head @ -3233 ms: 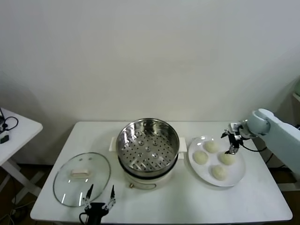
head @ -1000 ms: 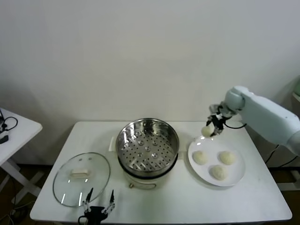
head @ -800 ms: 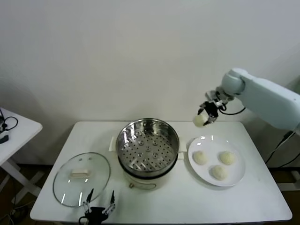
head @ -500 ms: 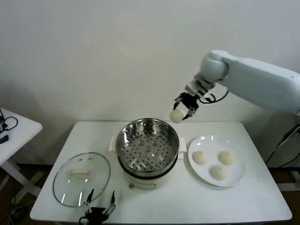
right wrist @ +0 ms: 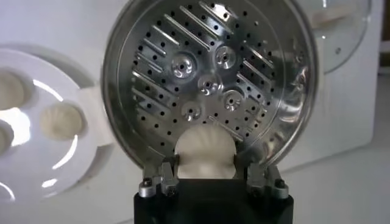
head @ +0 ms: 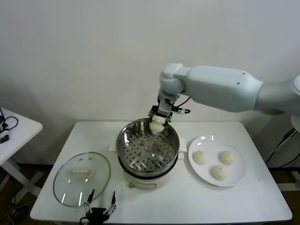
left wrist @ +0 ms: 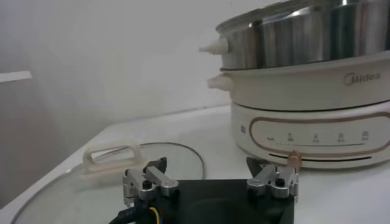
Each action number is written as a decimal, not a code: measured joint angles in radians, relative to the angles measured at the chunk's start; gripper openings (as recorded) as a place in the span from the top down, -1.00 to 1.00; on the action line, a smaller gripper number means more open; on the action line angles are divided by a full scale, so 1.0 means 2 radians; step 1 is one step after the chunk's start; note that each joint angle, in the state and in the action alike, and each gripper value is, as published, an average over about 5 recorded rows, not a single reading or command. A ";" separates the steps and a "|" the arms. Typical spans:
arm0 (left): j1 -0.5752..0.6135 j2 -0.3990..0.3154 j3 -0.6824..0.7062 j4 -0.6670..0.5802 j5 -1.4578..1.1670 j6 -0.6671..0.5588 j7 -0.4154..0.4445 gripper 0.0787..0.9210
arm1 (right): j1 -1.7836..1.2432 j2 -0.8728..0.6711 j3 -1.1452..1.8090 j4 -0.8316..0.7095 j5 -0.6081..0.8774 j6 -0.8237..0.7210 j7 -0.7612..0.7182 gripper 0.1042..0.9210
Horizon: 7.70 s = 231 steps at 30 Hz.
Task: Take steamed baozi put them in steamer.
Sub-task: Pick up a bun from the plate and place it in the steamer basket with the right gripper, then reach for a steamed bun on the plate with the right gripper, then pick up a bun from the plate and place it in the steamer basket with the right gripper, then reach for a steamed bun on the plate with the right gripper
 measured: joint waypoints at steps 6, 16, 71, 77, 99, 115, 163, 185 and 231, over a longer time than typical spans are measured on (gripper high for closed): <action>-0.002 0.000 0.000 0.004 0.001 0.000 0.000 -0.77 | -0.038 0.024 0.014 -0.035 -0.043 0.018 0.017 -0.26; -0.006 -0.001 -0.002 0.010 0.001 0.002 0.001 -0.77 | -0.077 0.041 0.035 -0.074 -0.074 0.035 0.029 -0.26; -0.002 -0.005 -0.004 0.012 0.016 0.003 0.003 -0.77 | -0.051 -0.179 -0.119 0.004 0.309 -0.359 0.051 -0.76; -0.001 -0.005 -0.005 0.016 0.017 0.001 0.003 -0.77 | -0.091 -0.178 -0.098 -0.006 0.293 -0.377 0.064 -0.76; -0.005 -0.003 -0.006 0.022 0.018 -0.002 0.001 -0.77 | -0.150 -0.175 -0.053 -0.032 0.251 -0.406 0.090 -0.45; -0.005 -0.004 -0.007 0.020 0.019 -0.003 0.000 -0.77 | -0.065 -0.193 -0.099 0.012 0.305 -0.401 0.066 -0.24; -0.010 0.003 -0.009 0.019 0.022 -0.005 0.001 -0.77 | 0.048 0.114 -0.112 0.040 0.457 -0.504 0.128 -0.24; -0.008 0.000 -0.011 0.015 0.025 -0.010 0.001 -0.77 | 0.050 0.111 -0.117 0.033 0.435 -0.472 0.104 -0.75; 0.007 -0.006 -0.015 -0.002 0.023 -0.017 0.000 -0.77 | -0.092 -0.294 -0.105 0.101 0.194 -0.393 0.056 -0.76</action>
